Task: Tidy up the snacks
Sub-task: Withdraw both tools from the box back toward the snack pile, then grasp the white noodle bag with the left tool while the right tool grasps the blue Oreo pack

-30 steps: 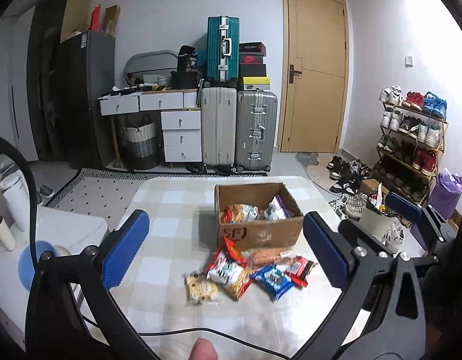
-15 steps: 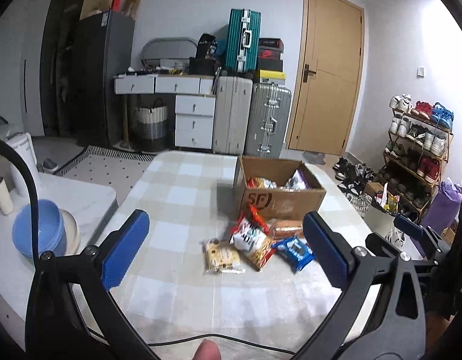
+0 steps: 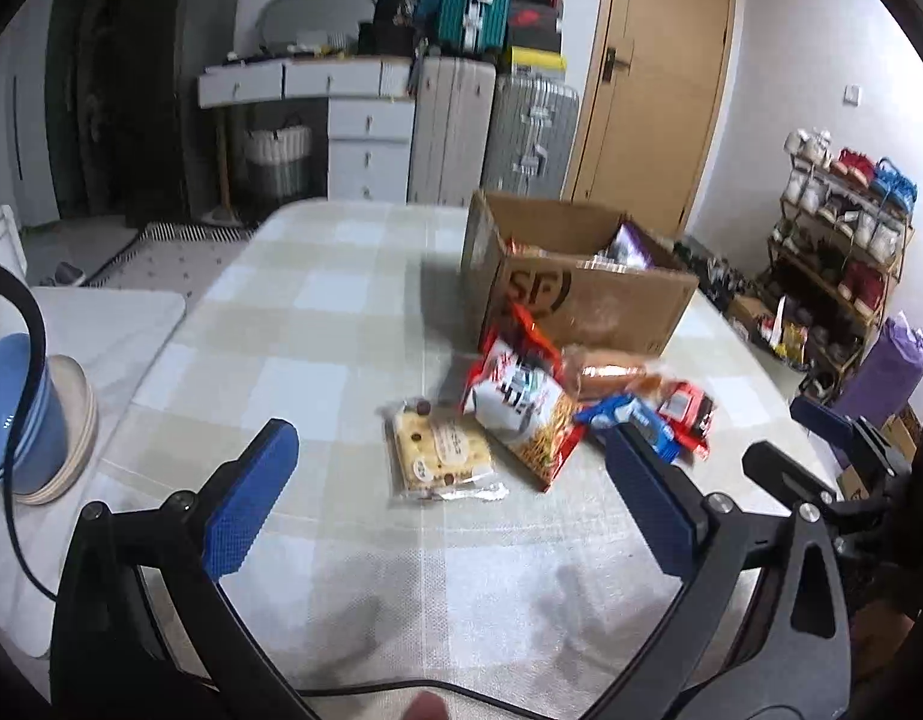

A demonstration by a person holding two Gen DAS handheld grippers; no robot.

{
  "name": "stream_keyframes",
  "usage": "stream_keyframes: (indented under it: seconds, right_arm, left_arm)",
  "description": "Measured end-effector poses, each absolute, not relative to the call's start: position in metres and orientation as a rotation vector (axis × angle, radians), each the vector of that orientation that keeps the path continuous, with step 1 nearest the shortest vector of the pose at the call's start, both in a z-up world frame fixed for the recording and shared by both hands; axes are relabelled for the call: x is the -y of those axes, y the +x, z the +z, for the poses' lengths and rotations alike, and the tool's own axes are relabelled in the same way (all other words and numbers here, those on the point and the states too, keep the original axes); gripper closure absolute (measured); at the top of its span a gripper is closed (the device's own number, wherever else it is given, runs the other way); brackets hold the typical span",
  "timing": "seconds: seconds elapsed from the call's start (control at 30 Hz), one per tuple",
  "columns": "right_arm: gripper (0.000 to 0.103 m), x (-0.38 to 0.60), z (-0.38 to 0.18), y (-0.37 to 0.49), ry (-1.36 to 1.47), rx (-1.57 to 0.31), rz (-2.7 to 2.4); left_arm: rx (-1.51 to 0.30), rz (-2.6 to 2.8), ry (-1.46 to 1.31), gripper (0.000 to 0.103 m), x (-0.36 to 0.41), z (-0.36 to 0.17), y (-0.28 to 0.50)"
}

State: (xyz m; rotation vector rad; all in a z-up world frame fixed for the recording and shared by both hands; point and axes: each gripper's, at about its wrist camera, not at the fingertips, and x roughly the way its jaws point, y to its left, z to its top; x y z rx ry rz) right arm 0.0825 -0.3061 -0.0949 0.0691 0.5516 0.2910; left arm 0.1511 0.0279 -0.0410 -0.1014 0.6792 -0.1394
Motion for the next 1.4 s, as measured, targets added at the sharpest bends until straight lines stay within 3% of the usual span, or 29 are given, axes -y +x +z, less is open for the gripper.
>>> stream_keyframes:
  seconds: [0.43, 0.5, 0.63, 0.83, 1.0, 1.4]
  right_arm:
    - [0.001, 0.315, -0.119, 0.124, 0.085, -0.623, 0.270]
    - [0.001, 0.318, -0.122, 0.129, 0.095, -0.631, 0.264]
    - [0.001, 0.320, -0.127, 0.135, 0.099, -0.646, 0.273]
    - [0.001, 0.314, -0.134, 0.142, 0.090, -0.659, 0.298]
    - [0.001, 0.310, -0.143, 0.154, 0.081, -0.685, 0.306]
    - [0.001, 0.291, -0.156, 0.178, 0.046, -0.786, 0.329]
  left_arm:
    - [-0.861, -0.201, -0.122, 0.004, -0.001, -0.085, 0.230]
    - [-0.886, -0.203, -0.147, 0.013, -0.001, -0.091, 0.243]
    - [-0.911, -0.214, -0.157, 0.013, 0.004, -0.102, 0.264]
    - [-0.976, -0.262, -0.198, 0.023, 0.016, -0.118, 0.286]
    - [-1.000, -0.276, -0.212, 0.042, 0.026, -0.126, 0.299]
    - [-0.997, -0.307, -0.273, 0.060, 0.019, -0.124, 0.298]
